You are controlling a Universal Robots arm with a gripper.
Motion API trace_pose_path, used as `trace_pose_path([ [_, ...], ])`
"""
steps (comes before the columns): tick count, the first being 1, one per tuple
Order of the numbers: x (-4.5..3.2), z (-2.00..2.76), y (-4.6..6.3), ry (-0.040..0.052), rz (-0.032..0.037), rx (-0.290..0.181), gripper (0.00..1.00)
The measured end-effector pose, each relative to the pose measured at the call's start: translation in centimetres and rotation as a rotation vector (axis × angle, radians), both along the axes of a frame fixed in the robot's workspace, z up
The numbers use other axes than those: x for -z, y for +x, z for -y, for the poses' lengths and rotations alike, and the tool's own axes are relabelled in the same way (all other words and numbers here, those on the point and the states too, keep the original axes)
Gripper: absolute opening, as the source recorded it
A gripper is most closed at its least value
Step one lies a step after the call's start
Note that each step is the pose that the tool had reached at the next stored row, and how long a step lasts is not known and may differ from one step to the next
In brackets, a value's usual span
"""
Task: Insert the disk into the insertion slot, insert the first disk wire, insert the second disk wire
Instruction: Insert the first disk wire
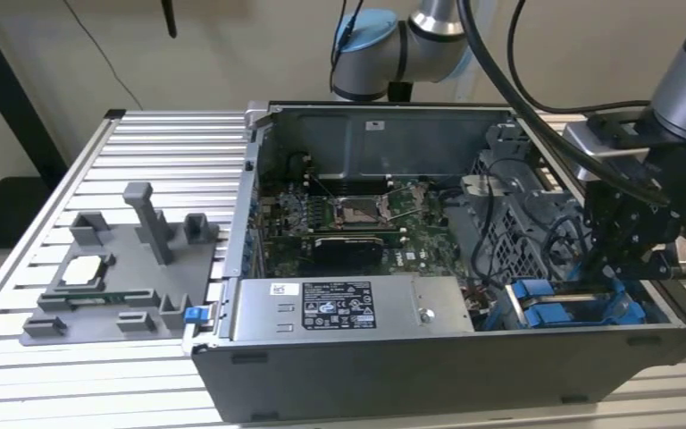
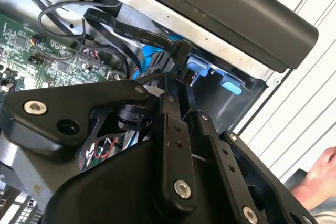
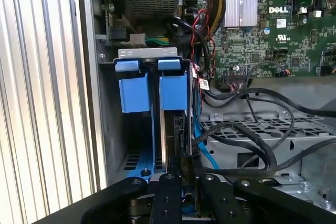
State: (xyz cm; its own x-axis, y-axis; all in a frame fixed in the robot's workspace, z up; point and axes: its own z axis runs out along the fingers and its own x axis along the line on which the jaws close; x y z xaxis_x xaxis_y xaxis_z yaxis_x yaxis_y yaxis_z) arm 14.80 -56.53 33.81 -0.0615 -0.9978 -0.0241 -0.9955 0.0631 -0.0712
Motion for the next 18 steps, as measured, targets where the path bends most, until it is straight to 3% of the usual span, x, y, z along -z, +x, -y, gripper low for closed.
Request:
trace_pose_path([
  [9,0.03,0.00,0.00,0.0030,0.0016,-0.032,0.00],
  [15,0.50,0.00,0.00,0.0027,0.0015,-0.035,0.00],
  [16,0.51,0.00,0.00,0.0029,0.0015,-0.036,1.00],
  [18,0.50,0.01,0.00,0.0038,0.0016,-0.036,1.00],
])
